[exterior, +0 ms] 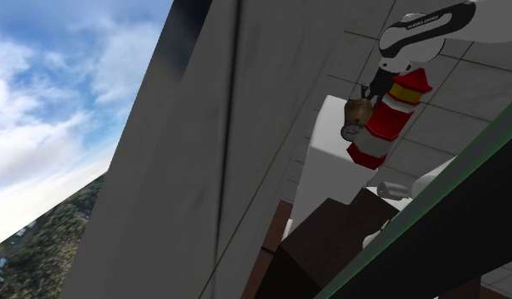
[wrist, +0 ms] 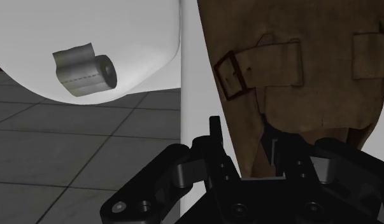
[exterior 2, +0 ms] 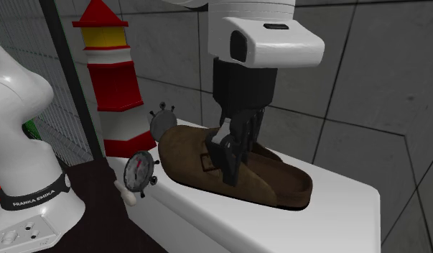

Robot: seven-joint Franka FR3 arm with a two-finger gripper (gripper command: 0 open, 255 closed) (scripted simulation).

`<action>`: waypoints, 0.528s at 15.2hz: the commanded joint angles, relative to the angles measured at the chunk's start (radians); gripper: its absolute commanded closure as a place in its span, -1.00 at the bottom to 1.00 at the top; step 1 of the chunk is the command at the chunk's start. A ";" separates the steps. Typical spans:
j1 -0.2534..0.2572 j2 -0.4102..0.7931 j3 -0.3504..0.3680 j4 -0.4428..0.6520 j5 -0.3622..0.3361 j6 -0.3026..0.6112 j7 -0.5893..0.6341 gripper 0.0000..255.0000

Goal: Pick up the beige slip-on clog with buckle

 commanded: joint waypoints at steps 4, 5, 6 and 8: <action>0.000 0.000 0.000 -0.006 -0.001 -0.001 0.001 1.00; -0.001 0.004 -0.002 0.001 0.001 -0.003 -0.003 1.00; -0.001 0.000 -0.001 0.010 0.000 -0.017 -0.002 1.00; -0.001 -0.009 0.001 0.029 -0.002 -0.044 0.000 1.00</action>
